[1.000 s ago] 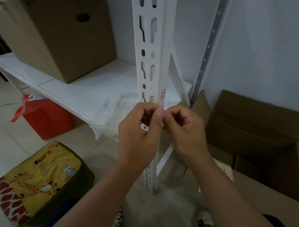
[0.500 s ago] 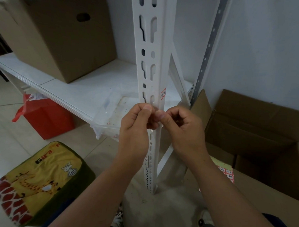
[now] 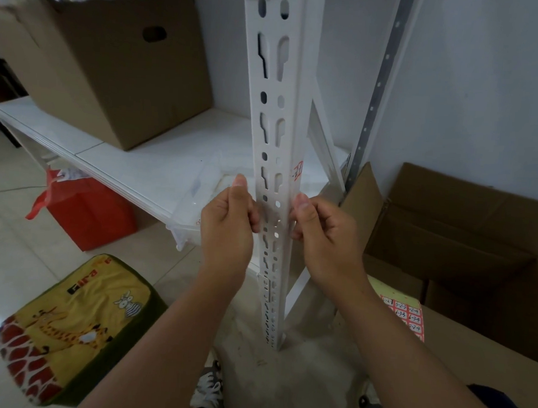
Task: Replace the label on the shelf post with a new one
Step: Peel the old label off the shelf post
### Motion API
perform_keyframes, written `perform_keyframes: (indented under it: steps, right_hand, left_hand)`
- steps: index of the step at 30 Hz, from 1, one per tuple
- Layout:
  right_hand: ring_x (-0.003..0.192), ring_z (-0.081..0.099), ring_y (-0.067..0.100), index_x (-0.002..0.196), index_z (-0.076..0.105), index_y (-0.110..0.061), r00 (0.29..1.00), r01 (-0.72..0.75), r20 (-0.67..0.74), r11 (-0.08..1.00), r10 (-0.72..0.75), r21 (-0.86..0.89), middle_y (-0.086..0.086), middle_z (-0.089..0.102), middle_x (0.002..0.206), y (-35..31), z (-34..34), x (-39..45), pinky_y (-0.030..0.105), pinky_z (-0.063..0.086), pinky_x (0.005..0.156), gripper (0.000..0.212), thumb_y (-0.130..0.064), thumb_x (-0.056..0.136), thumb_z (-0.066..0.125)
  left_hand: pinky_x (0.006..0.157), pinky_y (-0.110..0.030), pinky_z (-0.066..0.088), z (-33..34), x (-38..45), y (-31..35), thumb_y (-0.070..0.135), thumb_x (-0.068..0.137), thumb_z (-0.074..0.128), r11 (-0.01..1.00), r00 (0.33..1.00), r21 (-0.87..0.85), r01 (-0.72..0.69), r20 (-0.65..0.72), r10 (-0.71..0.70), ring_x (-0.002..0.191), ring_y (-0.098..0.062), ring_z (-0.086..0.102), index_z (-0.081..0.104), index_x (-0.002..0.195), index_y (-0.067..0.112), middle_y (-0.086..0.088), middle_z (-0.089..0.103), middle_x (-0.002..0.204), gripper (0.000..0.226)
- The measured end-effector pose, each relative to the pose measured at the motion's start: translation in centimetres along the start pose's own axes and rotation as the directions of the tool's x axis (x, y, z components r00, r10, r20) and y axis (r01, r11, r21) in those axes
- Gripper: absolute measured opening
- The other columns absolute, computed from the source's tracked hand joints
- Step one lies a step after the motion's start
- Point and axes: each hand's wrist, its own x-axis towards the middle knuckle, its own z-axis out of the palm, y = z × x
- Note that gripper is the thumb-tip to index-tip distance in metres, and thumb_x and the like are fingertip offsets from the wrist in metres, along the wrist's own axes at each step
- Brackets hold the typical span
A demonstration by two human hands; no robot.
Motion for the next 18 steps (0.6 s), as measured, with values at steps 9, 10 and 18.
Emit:
perform_keyframes:
  steps: [9, 10, 18]
  right_hand:
    - [0.063, 0.057, 0.027, 0.076, 0.062, -0.005, 0.997, -0.082, -0.013, 0.996, 0.082, 0.027, 0.010, 0.057, 0.061, 0.2, -0.2, 0.0, 0.041, 0.051, 0.064, 0.048, -0.047, 0.089, 0.042]
    - [0.062, 0.057, 0.028, 0.076, 0.062, -0.005, 0.996, -0.085, -0.016, 0.996, 0.086, 0.022, 0.011, 0.057, 0.061, 0.3, -0.2, 0.0, 0.042, 0.050, 0.065, 0.049, -0.048, 0.089, 0.042]
    - [0.062, 0.057, 0.019, 0.075, 0.061, -0.008, 0.991, -0.133, -0.020, 0.991, 0.133, 0.008, 0.007, 0.057, 0.062, 0.5, -0.6, 0.5, 0.039, 0.052, 0.066, 0.049, -0.050, 0.090, 0.040]
  left_hand:
    - [0.065, -0.032, 0.043, -2.0, 5.4, -3.0, 0.037, 0.104, 0.031, 0.974, 0.959, 0.063, 0.219, -0.198, -0.203, 0.057, -0.013, 0.044, 0.045, 0.068, 0.015, 0.000, 0.045, 0.061, 0.044]
    - [0.063, -0.031, 0.042, -2.4, 6.0, -3.4, 0.038, 0.104, 0.033, 0.964, 0.956, 0.120, 0.239, -0.201, -0.212, 0.055, -0.013, 0.043, 0.044, 0.066, 0.014, -0.002, 0.044, 0.060, 0.045]
    - [0.067, -0.035, 0.037, -3.8, 7.6, -6.9, 0.039, 0.105, 0.027, 0.645, 0.994, 0.757, 0.107, -0.063, -0.091, 0.071, -0.025, 0.052, 0.048, 0.077, 0.007, -0.004, 0.050, 0.068, 0.047]
